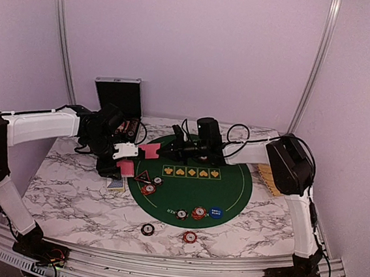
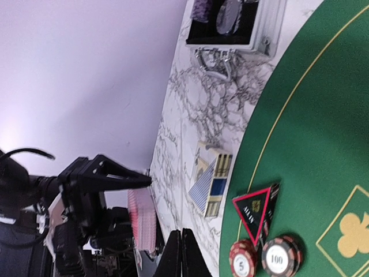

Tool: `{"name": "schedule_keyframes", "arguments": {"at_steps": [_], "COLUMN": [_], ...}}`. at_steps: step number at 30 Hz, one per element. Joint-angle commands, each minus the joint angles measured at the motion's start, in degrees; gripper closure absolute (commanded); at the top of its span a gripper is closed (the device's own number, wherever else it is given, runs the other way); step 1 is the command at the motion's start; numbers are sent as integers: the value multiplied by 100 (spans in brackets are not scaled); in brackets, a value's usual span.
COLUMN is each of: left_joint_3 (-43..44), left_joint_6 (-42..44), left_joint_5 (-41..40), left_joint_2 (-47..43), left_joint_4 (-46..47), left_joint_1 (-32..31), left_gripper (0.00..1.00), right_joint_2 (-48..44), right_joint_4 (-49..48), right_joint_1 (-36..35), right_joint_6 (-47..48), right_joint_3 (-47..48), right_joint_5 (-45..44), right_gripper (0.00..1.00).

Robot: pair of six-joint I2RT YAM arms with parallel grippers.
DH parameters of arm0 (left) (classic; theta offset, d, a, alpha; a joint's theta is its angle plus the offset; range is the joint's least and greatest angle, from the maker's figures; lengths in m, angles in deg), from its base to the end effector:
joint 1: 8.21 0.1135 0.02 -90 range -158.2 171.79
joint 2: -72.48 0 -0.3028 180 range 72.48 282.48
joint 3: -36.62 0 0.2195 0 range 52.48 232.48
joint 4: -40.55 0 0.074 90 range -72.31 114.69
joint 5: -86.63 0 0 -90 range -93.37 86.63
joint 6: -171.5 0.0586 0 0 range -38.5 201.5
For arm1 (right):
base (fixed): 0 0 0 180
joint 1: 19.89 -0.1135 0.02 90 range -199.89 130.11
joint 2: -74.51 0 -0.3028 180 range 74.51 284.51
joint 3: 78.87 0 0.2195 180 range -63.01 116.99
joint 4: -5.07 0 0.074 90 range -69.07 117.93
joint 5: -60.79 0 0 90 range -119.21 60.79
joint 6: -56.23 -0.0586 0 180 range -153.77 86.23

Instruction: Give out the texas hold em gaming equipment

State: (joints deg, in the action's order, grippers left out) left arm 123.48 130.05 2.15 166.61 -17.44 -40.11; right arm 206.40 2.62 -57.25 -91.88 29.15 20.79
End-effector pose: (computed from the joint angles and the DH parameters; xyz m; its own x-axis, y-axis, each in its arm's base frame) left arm 0.2644 -0.1712 0.2676 -0.0905 0.9351 -0.3425 0.9487 0.1856 0.2558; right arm 0.3915 0.3554 0.2093 -0.9658 -0.0507 -0.2543 -0.2590 0.2295 0.9382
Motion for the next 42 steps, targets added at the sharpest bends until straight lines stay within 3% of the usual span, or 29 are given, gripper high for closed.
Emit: {"name": "schedule_keyframes", "arguments": {"at_steps": [1, 6, 14, 17, 26, 31, 36, 42], "left_joint_3": [-21, 1, 34, 57, 85, 107, 119, 239], "left_joint_6": [-65, -98, -121, -135, -153, -151, -185, -324], "left_joint_5": [129, 214, 253, 253, 261, 253, 229, 368], "left_joint_2": [-278, -292, -229, -196, -167, -166, -149, -88], "left_joint_4": [-196, -231, -264, -269, -281, -295, -296, -282], "left_joint_1": [26, 26, 17, 17, 8, -9, -18, -18], "left_gripper": [95, 95, 95, 95, 95, 95, 95, 96], "right_joint_2": [578, 1046, 1532, 1662, 1514, 1198, 449, -483], "right_joint_4": [725, 1259, 1585, 1796, 2850, 3354, 3253, 2676], "right_joint_1": [20, 1, -15, -10, -34, -88, -105, -155], "right_joint_6": [211, 433, 572, 698, 1432, 1920, 2234, 2150], "right_joint_3": [817, 1603, 2097, 2275, 2402, 2269, 1632, 559], "right_joint_5": [-225, -490, -767, -872, -1423, -1856, -2227, -2052], "right_gripper": [100, 100, 99, 87, 71, 54, 28, 17]}}
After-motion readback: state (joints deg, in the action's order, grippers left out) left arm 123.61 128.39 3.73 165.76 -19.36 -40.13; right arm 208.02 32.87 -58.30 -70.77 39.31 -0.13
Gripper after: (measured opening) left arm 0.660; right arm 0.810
